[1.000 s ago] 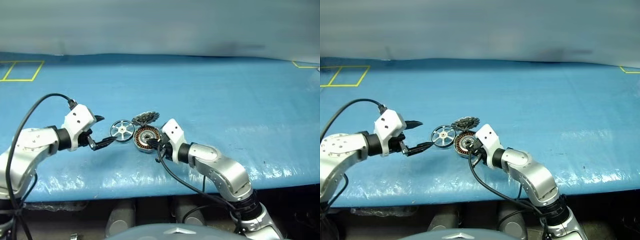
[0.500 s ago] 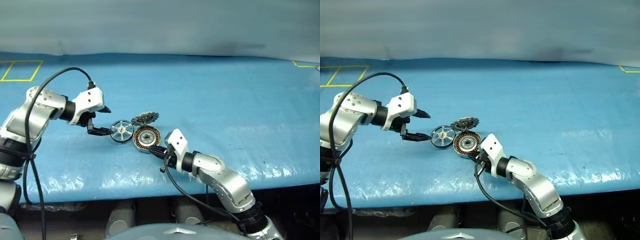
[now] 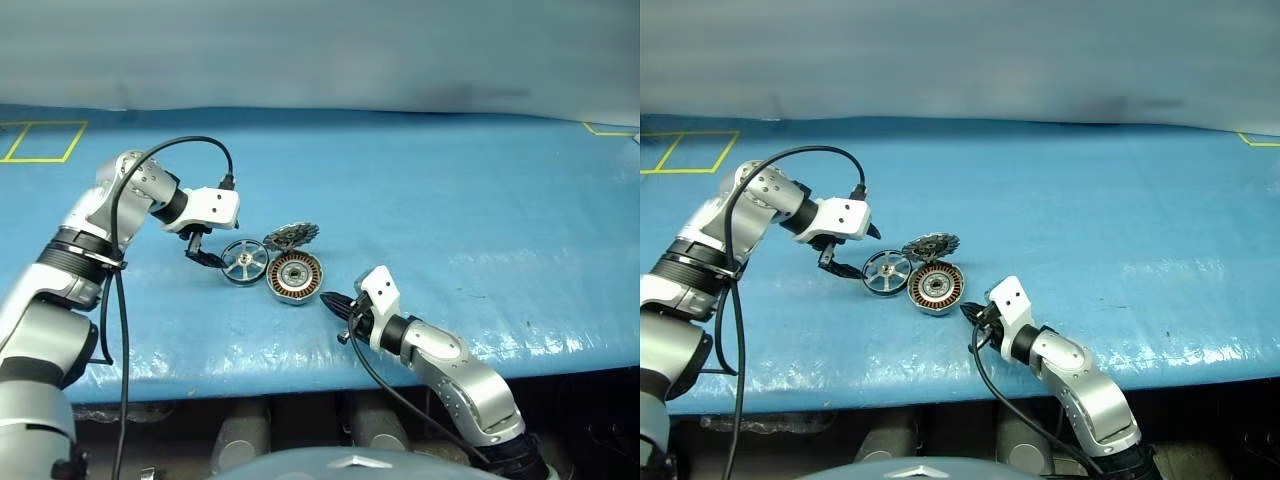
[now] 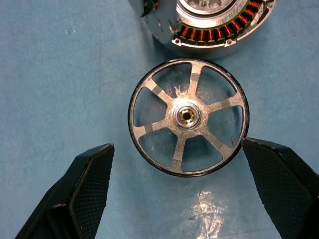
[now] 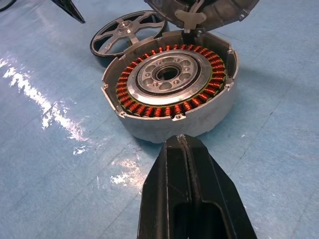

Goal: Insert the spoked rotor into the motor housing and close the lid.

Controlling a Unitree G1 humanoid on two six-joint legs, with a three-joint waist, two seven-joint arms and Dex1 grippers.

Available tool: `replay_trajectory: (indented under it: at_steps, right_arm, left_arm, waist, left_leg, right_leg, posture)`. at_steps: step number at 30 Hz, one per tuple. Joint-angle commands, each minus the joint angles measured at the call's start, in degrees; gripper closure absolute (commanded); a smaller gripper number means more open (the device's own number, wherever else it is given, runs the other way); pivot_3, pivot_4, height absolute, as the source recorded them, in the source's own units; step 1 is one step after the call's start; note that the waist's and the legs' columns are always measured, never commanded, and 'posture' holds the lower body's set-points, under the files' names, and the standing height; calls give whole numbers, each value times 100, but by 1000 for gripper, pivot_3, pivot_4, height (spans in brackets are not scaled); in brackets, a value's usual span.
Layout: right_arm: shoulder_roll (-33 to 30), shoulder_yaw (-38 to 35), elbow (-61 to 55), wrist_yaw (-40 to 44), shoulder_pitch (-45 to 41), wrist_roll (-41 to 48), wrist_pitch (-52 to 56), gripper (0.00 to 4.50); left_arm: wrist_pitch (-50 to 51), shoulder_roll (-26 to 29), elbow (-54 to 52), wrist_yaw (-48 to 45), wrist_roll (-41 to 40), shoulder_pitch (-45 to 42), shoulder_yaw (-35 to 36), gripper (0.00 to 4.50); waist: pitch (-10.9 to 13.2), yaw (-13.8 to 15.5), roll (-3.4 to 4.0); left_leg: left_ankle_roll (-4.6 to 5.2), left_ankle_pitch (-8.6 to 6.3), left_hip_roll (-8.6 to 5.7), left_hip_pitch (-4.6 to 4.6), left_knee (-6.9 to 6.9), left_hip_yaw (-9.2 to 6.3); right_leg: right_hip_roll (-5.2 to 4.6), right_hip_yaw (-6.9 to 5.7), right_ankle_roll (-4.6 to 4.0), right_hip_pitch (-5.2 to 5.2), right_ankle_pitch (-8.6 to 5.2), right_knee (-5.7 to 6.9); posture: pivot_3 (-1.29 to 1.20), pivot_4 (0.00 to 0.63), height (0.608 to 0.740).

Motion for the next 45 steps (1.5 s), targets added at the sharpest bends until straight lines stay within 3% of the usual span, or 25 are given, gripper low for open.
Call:
replay_trajectory:
  at_steps: [1,31,35,45]
  right_arm:
    - [49,-96,-277,-73,48,43,-81,4482]
    - [296,-127,-355,-390,324,43,-110,4482]
    - [302,-140,-372,-415,351,35,-106,4500]
    - [283,-127,-366,-432,330,42,-89,4500]
  left_arm:
    - [-397,-125,29,-141,90,-199,65,0]
    - [-1238,-752,952,-348,924,-552,-56,0]
    - [-1239,-827,1041,-316,912,-617,22,878]
    - [-1199,-817,1032,-365,904,-659,56,878]
  waist:
    - [0,3,0]
    - [0,7,0]
    - [0,5,0]
    - [0,2,0]
  left_leg:
    - [0,0,0,-1,1,0]
    - [2,0,-2,17,36,-11]
    - [3,0,-2,18,39,-13]
    - [3,1,-2,21,39,-17]
  right_leg:
    - [0,0,1,0,0,0]
    - [8,6,7,37,5,11]
    - [9,6,8,40,5,11]
    - [10,5,8,44,5,11]
  posture:
    - [0,150,740]
    - [0,150,740]
    - [0,150,740]
    - [0,150,740]
